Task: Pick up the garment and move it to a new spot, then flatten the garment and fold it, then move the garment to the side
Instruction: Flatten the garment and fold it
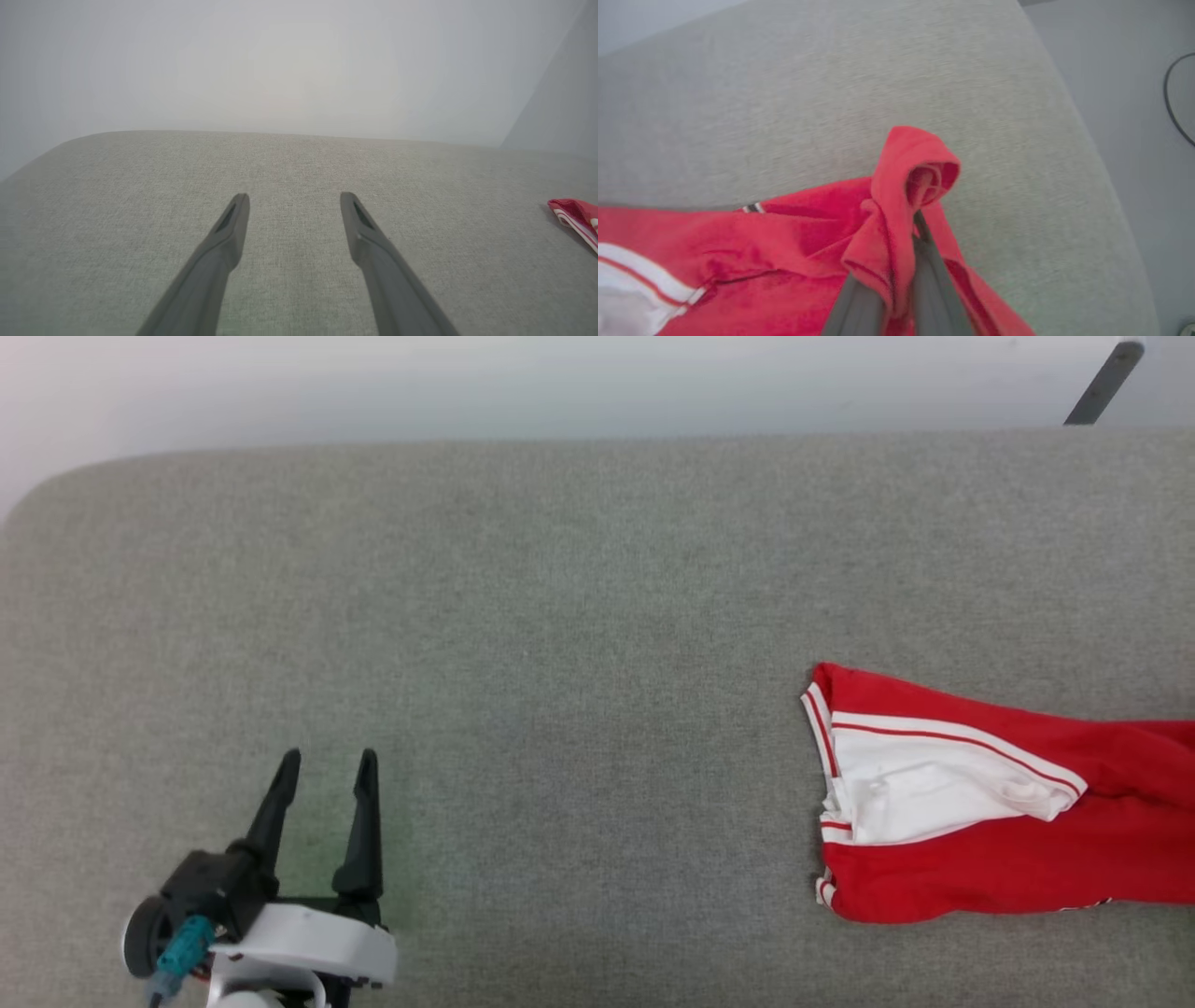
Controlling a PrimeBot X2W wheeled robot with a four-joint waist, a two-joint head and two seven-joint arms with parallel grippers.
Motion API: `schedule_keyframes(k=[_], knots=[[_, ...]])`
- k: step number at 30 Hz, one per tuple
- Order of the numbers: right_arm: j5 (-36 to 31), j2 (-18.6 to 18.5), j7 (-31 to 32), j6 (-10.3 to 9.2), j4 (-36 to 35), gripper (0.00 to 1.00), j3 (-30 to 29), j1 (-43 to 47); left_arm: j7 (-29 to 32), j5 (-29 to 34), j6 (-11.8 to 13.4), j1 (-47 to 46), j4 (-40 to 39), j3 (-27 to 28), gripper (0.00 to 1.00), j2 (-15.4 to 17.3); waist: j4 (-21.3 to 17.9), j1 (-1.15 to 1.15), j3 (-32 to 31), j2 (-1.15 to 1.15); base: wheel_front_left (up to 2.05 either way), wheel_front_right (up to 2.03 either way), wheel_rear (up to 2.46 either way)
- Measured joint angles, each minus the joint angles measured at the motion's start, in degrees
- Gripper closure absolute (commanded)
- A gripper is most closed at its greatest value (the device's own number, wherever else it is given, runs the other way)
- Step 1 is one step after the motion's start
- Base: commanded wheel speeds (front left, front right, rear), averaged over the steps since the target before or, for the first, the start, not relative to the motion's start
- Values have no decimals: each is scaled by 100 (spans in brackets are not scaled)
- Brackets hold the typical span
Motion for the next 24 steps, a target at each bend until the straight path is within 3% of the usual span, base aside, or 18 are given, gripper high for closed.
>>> schedule_keyframes(k=[7,12,17,24], knots=[[649,269,383,0,-1902,100,1104,408,0,-31,0,136,1,29,0,-73,15,0,-195,0,0,0,0],[790,442,638,0,-2758,100,1913,478,0,-97,0,166,15,46,0,-109,84,0,-255,0,0,0,0],[735,634,705,0,-2964,100,2646,334,0,-102,0,167,26,-18,0,-162,176,0,-225,0,0,0,0],[566,778,361,0,-2536,100,3212,-162,0,-172,0,85,73,-165,0,-263,353,0,-99,0,0,0,0]])
